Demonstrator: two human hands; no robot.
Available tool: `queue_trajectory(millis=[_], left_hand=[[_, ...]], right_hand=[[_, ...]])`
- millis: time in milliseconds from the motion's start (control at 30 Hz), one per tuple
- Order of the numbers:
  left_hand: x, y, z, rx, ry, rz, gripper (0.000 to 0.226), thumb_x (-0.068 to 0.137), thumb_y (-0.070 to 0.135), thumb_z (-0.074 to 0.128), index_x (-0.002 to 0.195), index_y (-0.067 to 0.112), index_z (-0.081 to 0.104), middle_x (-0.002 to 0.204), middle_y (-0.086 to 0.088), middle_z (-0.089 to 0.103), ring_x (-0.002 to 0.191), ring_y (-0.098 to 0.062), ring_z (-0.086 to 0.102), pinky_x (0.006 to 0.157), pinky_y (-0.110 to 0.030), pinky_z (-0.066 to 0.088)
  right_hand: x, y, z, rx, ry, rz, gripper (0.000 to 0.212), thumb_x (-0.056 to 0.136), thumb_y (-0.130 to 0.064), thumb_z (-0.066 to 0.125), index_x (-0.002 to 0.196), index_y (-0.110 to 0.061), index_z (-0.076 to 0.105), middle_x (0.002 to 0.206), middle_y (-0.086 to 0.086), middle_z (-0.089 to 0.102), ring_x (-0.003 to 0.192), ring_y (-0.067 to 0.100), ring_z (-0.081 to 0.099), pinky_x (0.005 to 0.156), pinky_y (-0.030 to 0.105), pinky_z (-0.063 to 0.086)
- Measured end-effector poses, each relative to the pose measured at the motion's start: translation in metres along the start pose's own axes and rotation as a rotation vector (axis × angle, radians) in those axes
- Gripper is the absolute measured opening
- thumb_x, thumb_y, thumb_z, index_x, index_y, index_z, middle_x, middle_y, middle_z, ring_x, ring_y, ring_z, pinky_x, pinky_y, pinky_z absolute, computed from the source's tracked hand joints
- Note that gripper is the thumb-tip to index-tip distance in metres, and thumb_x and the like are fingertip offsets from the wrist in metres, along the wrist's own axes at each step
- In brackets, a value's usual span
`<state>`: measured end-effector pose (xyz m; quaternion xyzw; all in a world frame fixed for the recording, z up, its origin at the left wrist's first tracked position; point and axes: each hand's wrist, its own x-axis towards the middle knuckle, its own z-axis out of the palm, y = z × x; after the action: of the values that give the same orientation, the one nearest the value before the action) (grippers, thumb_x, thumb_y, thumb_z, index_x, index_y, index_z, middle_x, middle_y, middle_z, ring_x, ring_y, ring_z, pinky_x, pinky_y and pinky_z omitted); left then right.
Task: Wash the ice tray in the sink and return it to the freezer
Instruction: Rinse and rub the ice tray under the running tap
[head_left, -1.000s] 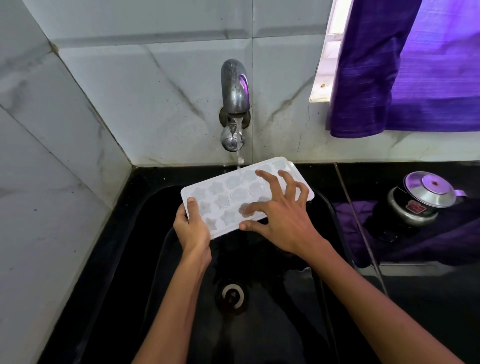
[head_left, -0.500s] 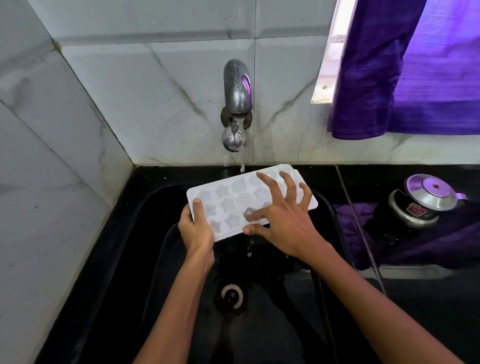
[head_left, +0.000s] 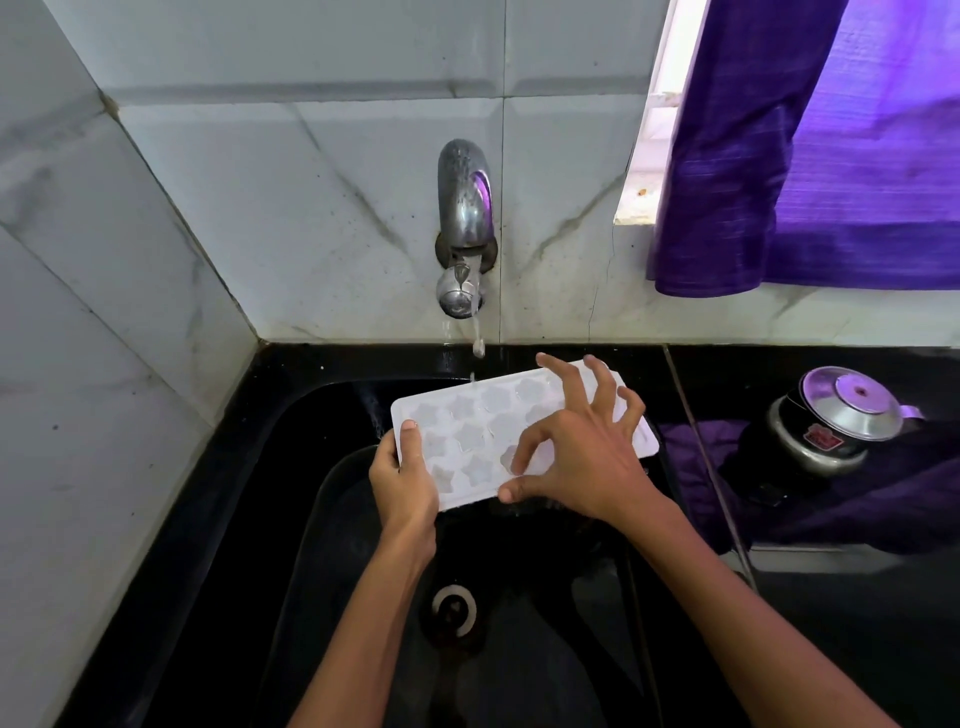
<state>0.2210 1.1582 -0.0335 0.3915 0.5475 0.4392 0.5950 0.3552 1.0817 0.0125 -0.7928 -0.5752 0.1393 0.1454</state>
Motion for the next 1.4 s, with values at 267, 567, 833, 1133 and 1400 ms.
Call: queue_trajectory(millis=[267,567,833,1133,1400], left_hand=[[-0.004,0.004,0.000,0.035,-0.054,0.001,0.020,0.100,0.034,0.043,0.089,0.029,0.060,0.091,0.002,0.068,0.077,-0.011,0.066,0.047,-0.015,0.050],[-0.010,0.002,-0.007,0.085,-0.112,-0.013,0.023,0.099,0.033,0.044,0.100,0.020,0.064,0.091,-0.001,0.070,0.079,-0.016,0.069,0.059,-0.025,0.052],[-0.013,0.002,-0.009,0.073,-0.149,-0.076,0.023,0.100,0.028,0.046,0.094,0.015,0.064,0.085,-0.005,0.071,0.072,-0.017,0.068,0.056,-0.027,0.053],[-0.007,0.005,-0.011,0.011,-0.167,-0.138,0.023,0.099,0.027,0.047,0.096,0.012,0.064,0.095,-0.013,0.071,0.082,-0.026,0.068,0.065,-0.033,0.057],[-0.001,0.003,-0.011,0.026,-0.182,-0.132,0.025,0.099,0.028,0.047,0.102,0.011,0.064,0.096,-0.012,0.071,0.079,-0.023,0.069,0.059,-0.030,0.056]], right_hand=[[0.024,-0.010,0.004,0.046,0.046,-0.045,0.038,0.074,-0.066,0.060,0.103,-0.041,0.058,0.154,-0.009,0.001,0.140,0.023,-0.025,0.110,0.053,-0.011],[0.031,-0.023,0.007,-0.163,-0.010,-0.053,0.032,0.084,-0.058,0.054,0.109,-0.042,0.064,0.157,-0.005,-0.009,0.139,0.032,-0.028,0.107,0.059,-0.015],[0.032,-0.023,0.002,-0.272,-0.015,-0.075,0.035,0.079,-0.062,0.058,0.102,-0.038,0.066,0.158,-0.003,-0.011,0.140,0.035,-0.026,0.108,0.060,-0.013],[0.039,-0.031,-0.002,-0.336,0.022,-0.135,0.031,0.076,-0.060,0.062,0.094,-0.036,0.071,0.158,-0.005,-0.007,0.141,0.033,-0.022,0.108,0.061,-0.008],[0.041,-0.027,0.002,-0.351,-0.028,-0.128,0.037,0.081,-0.063,0.053,0.105,-0.039,0.069,0.158,-0.004,-0.013,0.141,0.034,-0.020,0.109,0.059,-0.006]])
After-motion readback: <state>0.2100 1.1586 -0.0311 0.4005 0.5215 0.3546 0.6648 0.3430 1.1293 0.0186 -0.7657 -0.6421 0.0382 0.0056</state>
